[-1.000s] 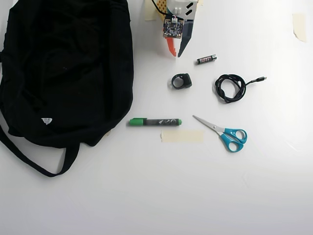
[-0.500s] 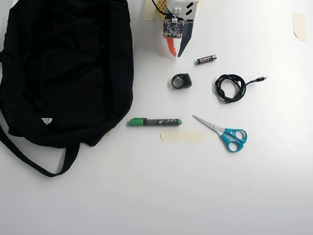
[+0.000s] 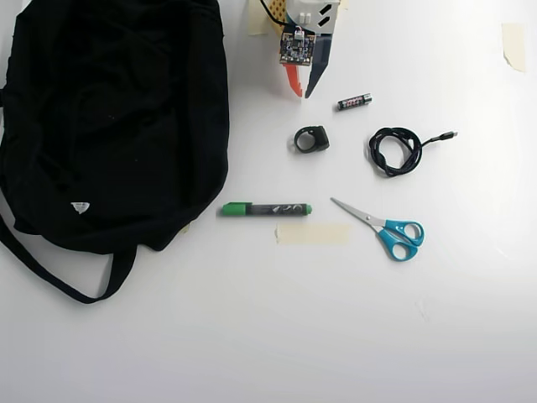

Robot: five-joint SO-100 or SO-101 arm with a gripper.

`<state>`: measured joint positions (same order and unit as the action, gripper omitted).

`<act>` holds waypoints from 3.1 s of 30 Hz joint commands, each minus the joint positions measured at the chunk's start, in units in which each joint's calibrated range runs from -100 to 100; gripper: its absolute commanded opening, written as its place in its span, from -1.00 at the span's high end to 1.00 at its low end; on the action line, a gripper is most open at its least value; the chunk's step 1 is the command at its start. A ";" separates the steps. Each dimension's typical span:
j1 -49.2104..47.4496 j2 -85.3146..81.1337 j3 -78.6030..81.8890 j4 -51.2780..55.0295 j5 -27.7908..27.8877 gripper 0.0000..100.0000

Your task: Put the green marker into the black bag

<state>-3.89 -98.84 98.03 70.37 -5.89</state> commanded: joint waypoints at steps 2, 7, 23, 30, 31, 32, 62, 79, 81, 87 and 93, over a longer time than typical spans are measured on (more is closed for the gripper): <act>0.15 -0.75 0.53 1.72 -0.25 0.95; -0.07 -0.66 0.35 -0.61 -0.30 0.95; 0.23 -0.50 -7.38 -4.40 -0.04 0.96; 0.30 3.57 -11.15 -9.22 0.01 0.96; 0.30 4.98 -12.59 -9.22 0.01 0.96; 0.30 6.47 -14.21 -9.22 0.01 0.96; 0.15 41.33 -44.22 -29.55 0.01 0.96; 0.30 56.68 -60.12 -40.31 0.12 0.96; 0.30 58.34 -61.65 -41.95 0.12 0.96; 0.38 64.48 -68.21 -44.62 0.12 0.96; 0.38 71.53 -76.38 -44.88 0.12 0.96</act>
<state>-3.89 -29.85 27.83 26.49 -6.13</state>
